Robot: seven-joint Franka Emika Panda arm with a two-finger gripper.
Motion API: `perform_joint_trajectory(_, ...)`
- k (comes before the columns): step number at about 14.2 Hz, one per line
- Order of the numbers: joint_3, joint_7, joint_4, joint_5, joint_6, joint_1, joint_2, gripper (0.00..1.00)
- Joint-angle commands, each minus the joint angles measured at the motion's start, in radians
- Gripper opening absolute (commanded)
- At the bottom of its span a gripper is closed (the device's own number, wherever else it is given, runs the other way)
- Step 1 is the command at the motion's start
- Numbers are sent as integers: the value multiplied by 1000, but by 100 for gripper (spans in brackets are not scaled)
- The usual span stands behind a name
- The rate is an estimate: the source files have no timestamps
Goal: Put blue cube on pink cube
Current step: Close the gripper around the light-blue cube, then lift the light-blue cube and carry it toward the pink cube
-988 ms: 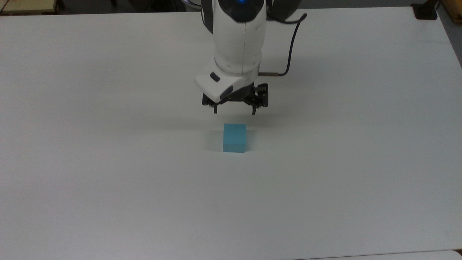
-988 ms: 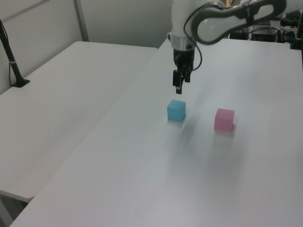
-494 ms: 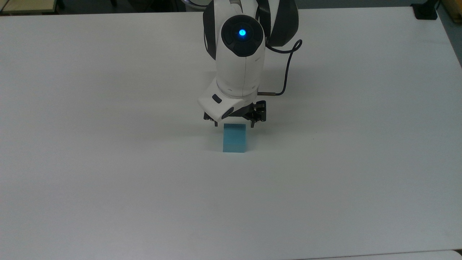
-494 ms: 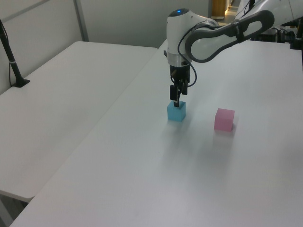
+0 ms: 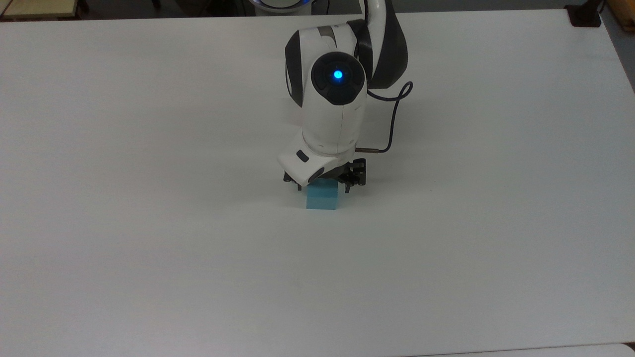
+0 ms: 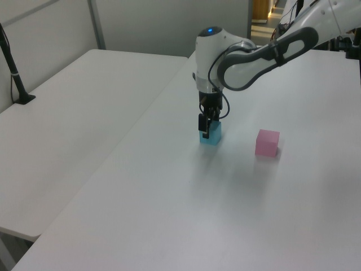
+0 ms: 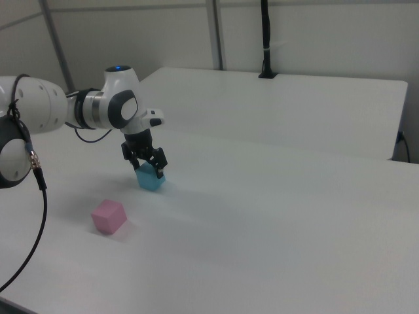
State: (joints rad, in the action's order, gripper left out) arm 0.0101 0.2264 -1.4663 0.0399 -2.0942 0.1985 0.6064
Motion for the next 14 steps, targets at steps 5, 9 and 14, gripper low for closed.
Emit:
perform_joint_trajectory(5,10,30,15,17,-27,12,19,22)
perform_joint_trajectory(9,10,22,15,18,-14,10,-26,18)
perform_joint_trajectory(14,19,10,20,11,150,6,-203,19)
